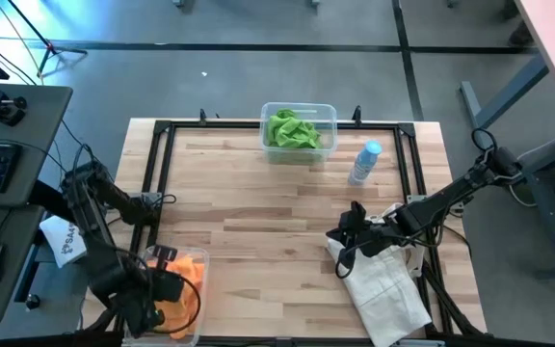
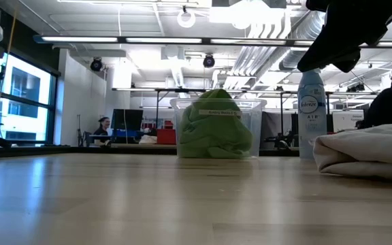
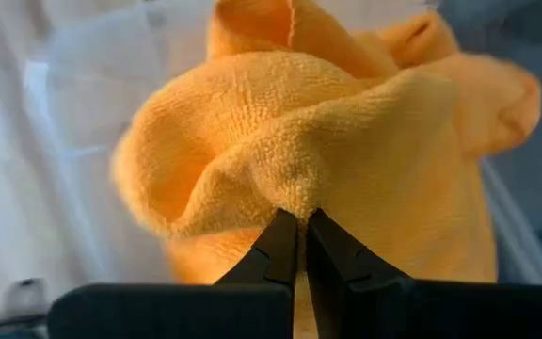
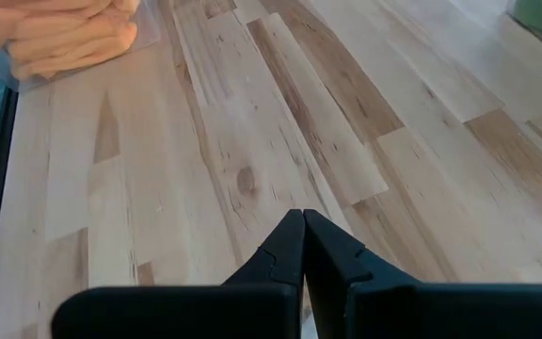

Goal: Sort microfiber towel by color & place in baskets
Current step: Put the orange microfiber towel into the bottom transparent bin

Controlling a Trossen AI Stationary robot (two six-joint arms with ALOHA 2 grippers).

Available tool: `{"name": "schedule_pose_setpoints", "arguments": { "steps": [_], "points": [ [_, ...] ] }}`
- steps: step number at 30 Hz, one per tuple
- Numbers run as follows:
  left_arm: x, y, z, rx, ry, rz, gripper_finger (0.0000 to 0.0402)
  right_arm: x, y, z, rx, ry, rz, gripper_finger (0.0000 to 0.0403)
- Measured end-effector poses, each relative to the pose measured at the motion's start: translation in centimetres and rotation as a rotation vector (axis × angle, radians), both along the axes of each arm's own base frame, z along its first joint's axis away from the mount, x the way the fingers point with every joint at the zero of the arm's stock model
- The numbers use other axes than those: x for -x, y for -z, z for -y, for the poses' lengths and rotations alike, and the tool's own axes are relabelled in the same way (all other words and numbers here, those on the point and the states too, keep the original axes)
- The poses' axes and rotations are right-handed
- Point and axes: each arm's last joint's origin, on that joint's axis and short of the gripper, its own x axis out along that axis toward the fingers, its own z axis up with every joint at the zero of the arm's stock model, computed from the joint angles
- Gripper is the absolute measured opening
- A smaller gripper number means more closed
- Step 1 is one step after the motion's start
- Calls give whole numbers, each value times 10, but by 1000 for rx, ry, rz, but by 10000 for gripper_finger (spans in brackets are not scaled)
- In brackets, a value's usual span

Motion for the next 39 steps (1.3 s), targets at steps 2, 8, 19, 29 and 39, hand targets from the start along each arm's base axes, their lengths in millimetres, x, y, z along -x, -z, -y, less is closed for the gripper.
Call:
{"name": "schedule_pose_setpoints", "arguments": {
  "steps": [2,8,19,29,39],
  "points": [
    [0,14,5,35,-48,5,0,0,0,0,0,0,0,2],
    [3,61,9,70,-163,-4,0,0,0,0,2,-2,-1,2],
    [8,119,3,140,-265,-13,7,0,0,0,-12,10,1,2],
    [10,112,-1,175,-310,-20,63,0,0,0,-20,15,2,2],
    [23,71,-23,320,-358,-2,134,0,0,0,-20,16,2,2]
  ]
}}
